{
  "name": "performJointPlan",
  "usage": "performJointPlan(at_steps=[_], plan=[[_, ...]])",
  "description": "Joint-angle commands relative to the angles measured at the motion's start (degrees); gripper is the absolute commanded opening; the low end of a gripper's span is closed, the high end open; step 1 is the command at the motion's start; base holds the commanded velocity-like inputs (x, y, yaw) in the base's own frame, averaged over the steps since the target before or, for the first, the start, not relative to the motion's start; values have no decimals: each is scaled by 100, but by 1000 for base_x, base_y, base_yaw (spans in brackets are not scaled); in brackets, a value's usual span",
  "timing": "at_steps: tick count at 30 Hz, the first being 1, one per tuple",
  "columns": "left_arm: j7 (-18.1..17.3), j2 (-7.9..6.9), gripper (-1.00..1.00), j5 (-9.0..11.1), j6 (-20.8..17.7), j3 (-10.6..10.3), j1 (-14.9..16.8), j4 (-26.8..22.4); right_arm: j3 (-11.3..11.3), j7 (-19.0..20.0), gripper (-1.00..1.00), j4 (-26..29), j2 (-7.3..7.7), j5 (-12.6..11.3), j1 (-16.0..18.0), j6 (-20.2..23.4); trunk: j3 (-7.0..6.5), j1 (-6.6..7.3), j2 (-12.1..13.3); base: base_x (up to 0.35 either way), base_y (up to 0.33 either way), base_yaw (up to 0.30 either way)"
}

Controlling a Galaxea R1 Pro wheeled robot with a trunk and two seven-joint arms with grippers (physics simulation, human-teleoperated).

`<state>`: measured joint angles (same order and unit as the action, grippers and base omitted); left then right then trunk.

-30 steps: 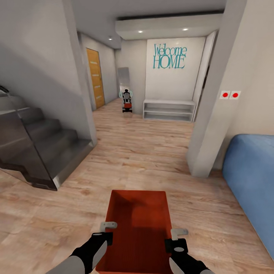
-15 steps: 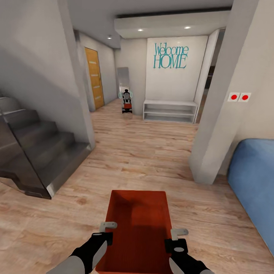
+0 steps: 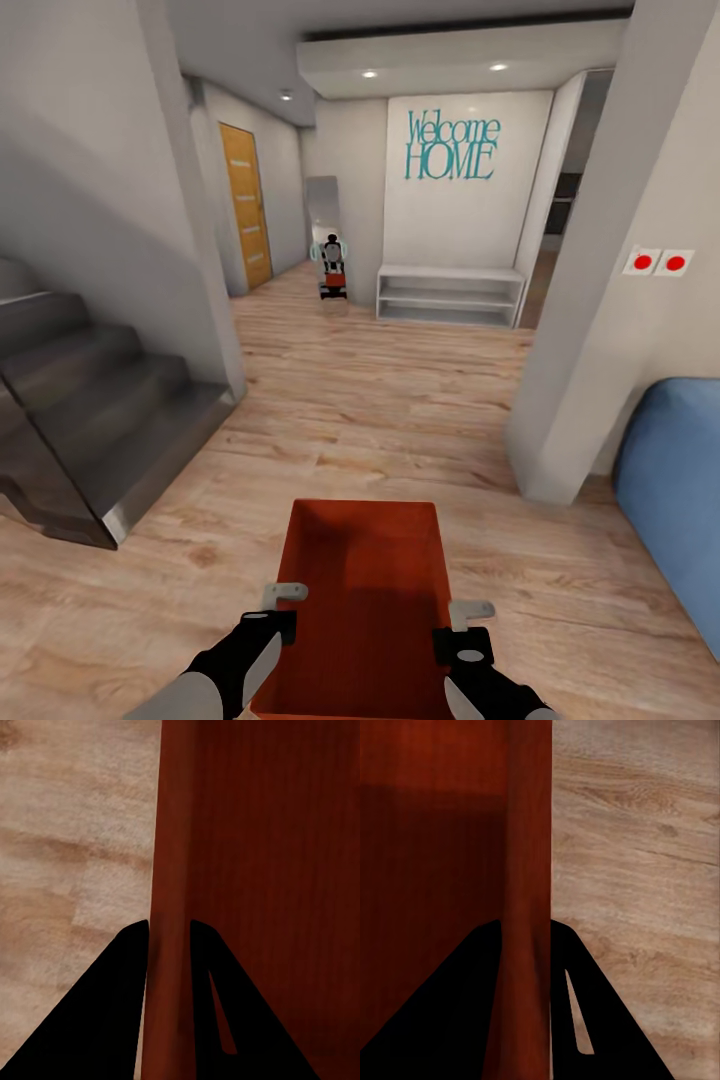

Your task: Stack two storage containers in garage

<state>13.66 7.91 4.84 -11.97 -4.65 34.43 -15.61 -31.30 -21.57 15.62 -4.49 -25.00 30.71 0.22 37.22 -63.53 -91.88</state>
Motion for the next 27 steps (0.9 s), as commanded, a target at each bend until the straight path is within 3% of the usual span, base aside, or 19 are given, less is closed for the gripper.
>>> performJointPlan(at_steps=[1,27], plan=[[75,-44,-100,-132,-51,-36,2,-30,37,-57,-100,-68,36,-93,5,-5,5,-3,-2,322,0,0],[75,-44,-100,-132,-51,-36,2,-30,37,-57,-100,-68,36,-93,5,-5,5,-3,-2,322,0,0]])
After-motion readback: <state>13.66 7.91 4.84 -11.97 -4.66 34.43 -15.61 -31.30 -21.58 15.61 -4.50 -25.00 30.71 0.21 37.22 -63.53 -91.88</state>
